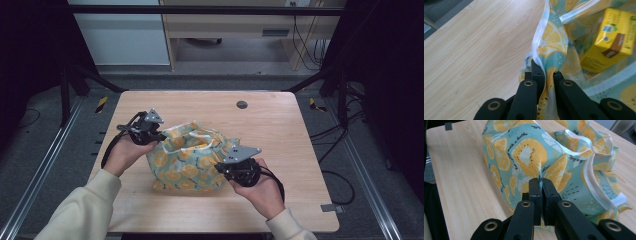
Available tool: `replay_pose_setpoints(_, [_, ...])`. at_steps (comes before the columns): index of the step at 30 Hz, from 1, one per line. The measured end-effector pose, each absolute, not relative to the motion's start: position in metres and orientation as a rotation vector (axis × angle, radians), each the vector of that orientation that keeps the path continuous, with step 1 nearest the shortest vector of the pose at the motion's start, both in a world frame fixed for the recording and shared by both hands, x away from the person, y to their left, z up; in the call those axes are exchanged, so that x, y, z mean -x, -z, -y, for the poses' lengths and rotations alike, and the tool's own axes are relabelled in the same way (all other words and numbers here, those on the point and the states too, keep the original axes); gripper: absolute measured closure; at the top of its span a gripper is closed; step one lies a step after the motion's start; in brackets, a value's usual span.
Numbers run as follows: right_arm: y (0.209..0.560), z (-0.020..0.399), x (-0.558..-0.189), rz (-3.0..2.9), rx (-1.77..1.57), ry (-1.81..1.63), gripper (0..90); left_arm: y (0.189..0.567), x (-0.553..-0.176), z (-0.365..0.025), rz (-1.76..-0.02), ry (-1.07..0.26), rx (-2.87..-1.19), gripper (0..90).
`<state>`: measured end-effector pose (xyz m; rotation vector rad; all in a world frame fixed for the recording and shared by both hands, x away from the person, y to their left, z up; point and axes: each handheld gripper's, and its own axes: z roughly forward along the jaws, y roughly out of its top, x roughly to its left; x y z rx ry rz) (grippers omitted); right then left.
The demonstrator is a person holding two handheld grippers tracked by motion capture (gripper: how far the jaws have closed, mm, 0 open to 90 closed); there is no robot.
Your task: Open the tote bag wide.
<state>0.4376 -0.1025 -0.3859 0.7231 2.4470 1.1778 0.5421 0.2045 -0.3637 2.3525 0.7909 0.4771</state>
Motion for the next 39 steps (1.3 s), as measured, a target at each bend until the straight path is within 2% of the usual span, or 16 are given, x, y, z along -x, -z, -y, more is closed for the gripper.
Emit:
replay_pose_setpoints(18, [0.377, 0.120, -0.423, -2.367, -0.742, -1.152, 87.4, 0.331, -0.512, -0.203, -0.687, -0.453, -2.270, 88.7])
replay_pose_setpoints(30, [0.380, 0.129, -0.400, -2.339, -0.734, -1.132, 85.8, 0.328, -0.487, -0.202, -0.637, -0.429, -2.227, 88.7])
replay_pose_setpoints(39, [0.398, 0.134, -0.397, -2.380, -0.771, -1.102, 83.9, 0.343, -0.472, -0.201, -0.616, -0.362, -2.227, 88.7])
